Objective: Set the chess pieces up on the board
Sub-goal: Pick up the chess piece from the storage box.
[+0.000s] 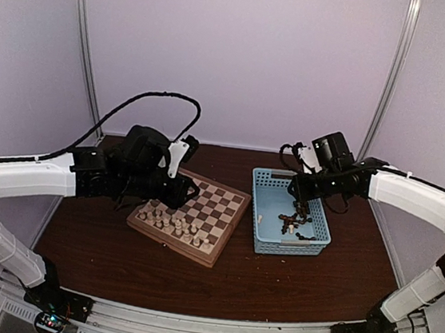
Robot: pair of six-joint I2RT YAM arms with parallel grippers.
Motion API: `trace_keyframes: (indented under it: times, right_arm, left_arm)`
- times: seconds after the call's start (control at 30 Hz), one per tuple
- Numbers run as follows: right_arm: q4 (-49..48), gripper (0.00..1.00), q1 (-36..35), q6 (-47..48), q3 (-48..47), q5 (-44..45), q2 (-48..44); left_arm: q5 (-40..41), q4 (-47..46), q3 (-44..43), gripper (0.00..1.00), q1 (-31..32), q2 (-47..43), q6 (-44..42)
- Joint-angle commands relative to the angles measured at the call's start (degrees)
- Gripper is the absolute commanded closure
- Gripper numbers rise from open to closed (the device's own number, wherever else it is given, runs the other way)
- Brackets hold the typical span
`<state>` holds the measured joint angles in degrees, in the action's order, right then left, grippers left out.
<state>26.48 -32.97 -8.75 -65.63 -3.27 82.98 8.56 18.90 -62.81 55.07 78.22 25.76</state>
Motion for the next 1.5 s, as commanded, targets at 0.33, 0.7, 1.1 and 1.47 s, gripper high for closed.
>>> trace_keyframes:
  times: [0.33, 0.7, 1.1, 1.47]
  right_arm:
    - [8.87, 0.84, 3.97, -4.34, -1.62, -7.89, 18.43]
    - [9.2, 0.83, 3.97, -4.16, -0.93, -3.34, 21.63]
    - [10.41, 0.8, 4.33, -4.0, -1.08, -3.05, 15.97]
    - [9.01, 0.8, 4.98, -4.12, 0.05, -2.21, 19.54]
  left_arm:
    - [2.97, -3.71, 5.21, 0.68, -0.1, -4.82, -0.75]
    - [4.76, -3.66, 7.87, 0.68, -0.06, -7.6, -0.54]
    - [4.26, -4.01, 7.17, 0.68, -0.1, -6.85, -0.58]
    - [4.03, -3.96, 7.0, 0.68, -0.05, -6.13, -0.45]
